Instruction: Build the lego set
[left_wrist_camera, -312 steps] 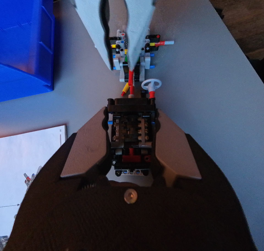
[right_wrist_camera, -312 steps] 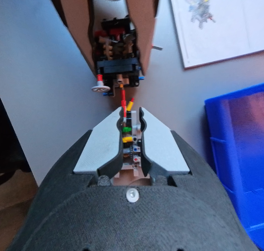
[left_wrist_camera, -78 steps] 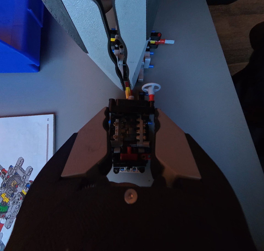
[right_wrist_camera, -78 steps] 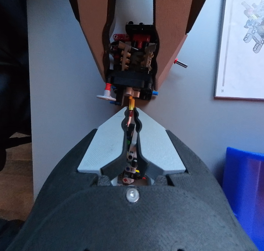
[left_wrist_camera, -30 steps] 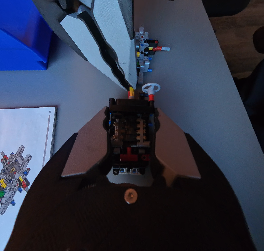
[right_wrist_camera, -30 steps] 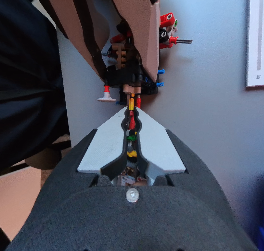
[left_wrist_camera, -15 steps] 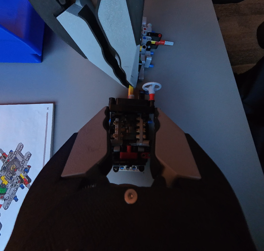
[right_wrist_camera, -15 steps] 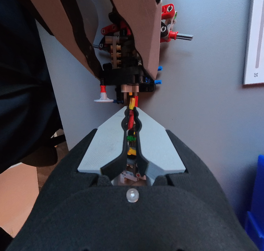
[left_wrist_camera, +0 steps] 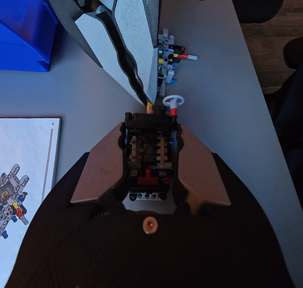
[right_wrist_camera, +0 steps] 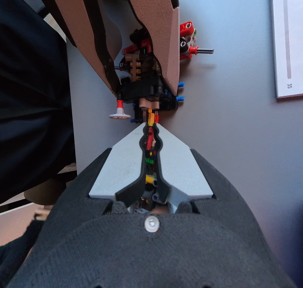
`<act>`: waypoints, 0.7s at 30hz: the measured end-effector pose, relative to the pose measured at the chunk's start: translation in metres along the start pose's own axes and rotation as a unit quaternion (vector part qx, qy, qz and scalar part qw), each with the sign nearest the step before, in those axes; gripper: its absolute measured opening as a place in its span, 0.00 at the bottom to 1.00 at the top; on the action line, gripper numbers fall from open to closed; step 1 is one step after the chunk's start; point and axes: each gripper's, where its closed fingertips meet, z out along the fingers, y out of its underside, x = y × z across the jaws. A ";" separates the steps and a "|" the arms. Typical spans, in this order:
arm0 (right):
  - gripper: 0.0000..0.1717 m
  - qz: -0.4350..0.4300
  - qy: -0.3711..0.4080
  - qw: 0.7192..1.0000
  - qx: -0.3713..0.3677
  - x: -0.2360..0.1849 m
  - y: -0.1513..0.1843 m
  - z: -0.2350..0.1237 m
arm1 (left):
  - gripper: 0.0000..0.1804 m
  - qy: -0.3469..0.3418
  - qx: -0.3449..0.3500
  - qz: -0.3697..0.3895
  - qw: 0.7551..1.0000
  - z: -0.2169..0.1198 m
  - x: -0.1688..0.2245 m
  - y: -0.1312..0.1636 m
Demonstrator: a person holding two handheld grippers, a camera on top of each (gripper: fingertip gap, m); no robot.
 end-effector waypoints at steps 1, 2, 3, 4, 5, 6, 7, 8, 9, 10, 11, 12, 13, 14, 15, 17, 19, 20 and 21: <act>0.02 0.000 -0.001 1.000 0.002 0.000 0.000 0.000 | 0.34 0.000 0.000 0.000 1.000 0.000 0.000 0.000; 0.02 0.001 -0.002 1.000 0.006 0.000 0.000 0.000 | 0.34 0.000 0.000 0.000 1.000 0.000 0.000 0.000; 0.02 0.001 -0.004 1.000 0.010 0.000 -0.001 0.000 | 0.34 0.000 0.000 0.000 1.000 0.000 0.000 0.000; 0.02 0.001 -0.007 1.000 0.016 -0.001 -0.001 -0.001 | 0.34 0.001 0.001 0.000 1.000 0.000 0.000 0.000; 0.02 0.003 -0.009 1.000 0.021 -0.001 -0.001 -0.001 | 0.34 0.001 0.001 0.000 1.000 0.000 0.000 0.000; 0.02 0.004 -0.012 1.000 0.026 -0.002 -0.002 -0.001 | 0.34 0.001 0.001 0.000 1.000 0.000 0.000 0.000; 0.02 0.004 -0.013 0.999 0.032 -0.002 -0.002 -0.002 | 0.34 0.001 0.002 0.000 1.000 0.000 0.000 0.000; 0.01 0.003 -0.015 0.999 0.037 -0.002 -0.003 -0.002 | 0.34 0.001 0.002 0.000 1.000 0.000 0.000 0.000; 0.02 0.003 -0.016 0.999 0.042 -0.002 -0.003 -0.002 | 0.34 0.001 0.002 0.000 1.000 0.000 0.000 0.000; 0.01 0.003 -0.017 0.999 0.045 -0.002 -0.004 -0.002 | 0.34 0.001 0.002 0.000 1.000 0.000 0.000 0.000; 0.01 0.004 -0.017 0.999 0.048 -0.002 -0.004 -0.003 | 0.34 0.001 0.002 0.000 1.000 0.000 0.000 0.000; 0.02 0.005 -0.017 0.999 0.049 -0.003 -0.004 -0.003 | 0.34 0.001 0.002 0.000 1.000 0.000 0.000 0.000; 0.02 0.005 -0.018 0.999 0.051 -0.003 -0.004 -0.003 | 0.34 0.001 0.002 0.000 1.000 0.000 0.000 0.000; 0.01 0.007 -0.019 0.998 0.052 -0.003 -0.004 -0.003 | 0.34 0.000 0.003 0.000 1.000 0.000 0.000 0.000; 0.02 0.011 -0.022 0.998 0.054 -0.003 -0.004 -0.003 | 0.34 0.000 0.003 0.000 1.000 0.000 0.000 0.000; 0.02 0.028 -0.033 0.997 0.057 -0.003 -0.005 -0.003 | 0.34 0.000 0.003 0.001 1.000 0.000 0.000 0.000; 0.01 0.051 -0.051 0.996 0.057 -0.004 -0.005 -0.003 | 0.34 -0.001 0.003 0.002 1.000 0.000 0.000 0.000; 0.02 0.064 -0.063 0.994 0.055 -0.004 -0.004 -0.003 | 0.34 -0.001 0.003 0.002 1.000 0.000 0.000 0.000; 0.02 0.079 -0.076 0.993 0.052 -0.004 -0.004 -0.002 | 0.34 -0.002 0.003 0.003 1.000 0.000 0.000 0.000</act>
